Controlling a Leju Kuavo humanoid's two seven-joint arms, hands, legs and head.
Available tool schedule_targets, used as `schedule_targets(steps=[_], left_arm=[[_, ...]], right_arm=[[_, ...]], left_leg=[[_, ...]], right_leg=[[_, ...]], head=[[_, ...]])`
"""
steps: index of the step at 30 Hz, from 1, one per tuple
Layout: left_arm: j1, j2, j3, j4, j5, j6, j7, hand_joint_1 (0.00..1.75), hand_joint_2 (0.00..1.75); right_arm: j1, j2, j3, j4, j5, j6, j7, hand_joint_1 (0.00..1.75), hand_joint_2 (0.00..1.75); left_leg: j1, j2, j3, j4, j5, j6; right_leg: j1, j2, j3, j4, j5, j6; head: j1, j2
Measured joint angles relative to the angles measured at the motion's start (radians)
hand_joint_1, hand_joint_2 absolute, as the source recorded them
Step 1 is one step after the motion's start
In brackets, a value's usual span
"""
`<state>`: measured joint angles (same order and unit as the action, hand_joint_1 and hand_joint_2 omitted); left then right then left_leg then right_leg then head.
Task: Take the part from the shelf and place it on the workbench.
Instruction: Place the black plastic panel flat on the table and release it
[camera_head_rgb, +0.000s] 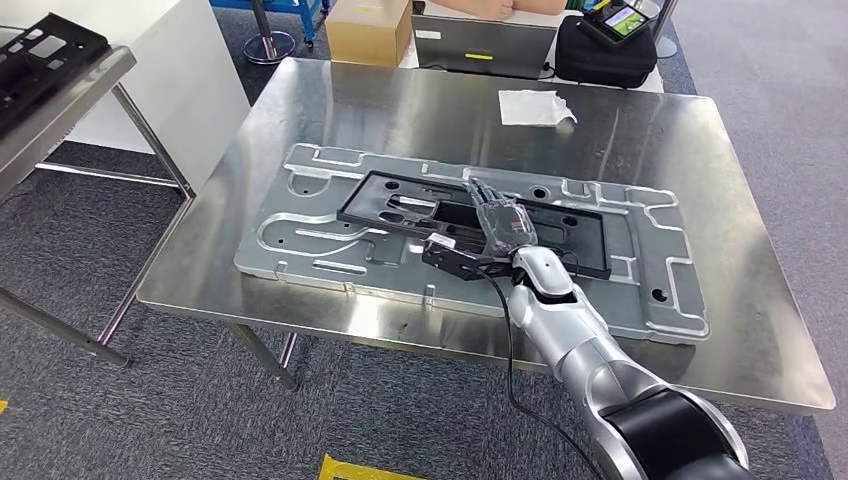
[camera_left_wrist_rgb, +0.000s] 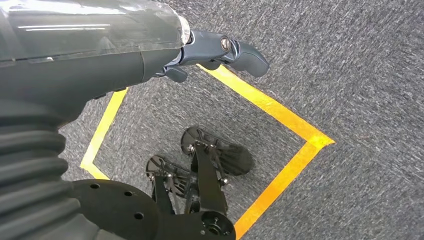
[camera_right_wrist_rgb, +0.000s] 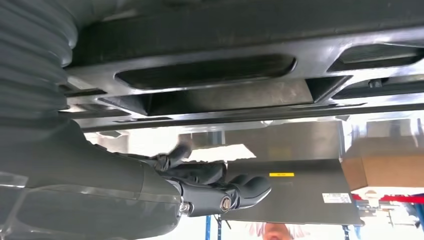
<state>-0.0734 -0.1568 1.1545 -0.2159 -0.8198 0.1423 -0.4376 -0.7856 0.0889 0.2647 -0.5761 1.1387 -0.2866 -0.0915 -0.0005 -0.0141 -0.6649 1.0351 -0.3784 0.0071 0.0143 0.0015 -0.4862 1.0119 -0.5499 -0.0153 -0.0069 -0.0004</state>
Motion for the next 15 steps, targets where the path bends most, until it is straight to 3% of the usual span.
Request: schedule_targets(steps=[14,15], left_arm=[[0.001,0.0,0.006,0.0,-0.007,-0.001,0.006,0.0,0.0],[0.001,0.0,0.006,0.0,-0.008,-0.002,0.006,0.0,0.0]], right_arm=[[0.027,0.0,-0.05,-0.019,-0.023,0.005,-0.036,0.0,1.75],[0.032,0.0,-0.056,-0.028,-0.027,0.008,-0.041,0.0,1.31]], left_leg=[[0.0,0.0,0.001,0.0,0.0,0.0],[0.0,0.0,0.001,0.0,0.0,0.0]], right_leg=[[0.0,0.0,0.001,0.0,0.0,0.0],[0.0,0.0,0.001,0.0,0.0,0.0]], head=[[0.0,0.0],[0.0,0.0]])
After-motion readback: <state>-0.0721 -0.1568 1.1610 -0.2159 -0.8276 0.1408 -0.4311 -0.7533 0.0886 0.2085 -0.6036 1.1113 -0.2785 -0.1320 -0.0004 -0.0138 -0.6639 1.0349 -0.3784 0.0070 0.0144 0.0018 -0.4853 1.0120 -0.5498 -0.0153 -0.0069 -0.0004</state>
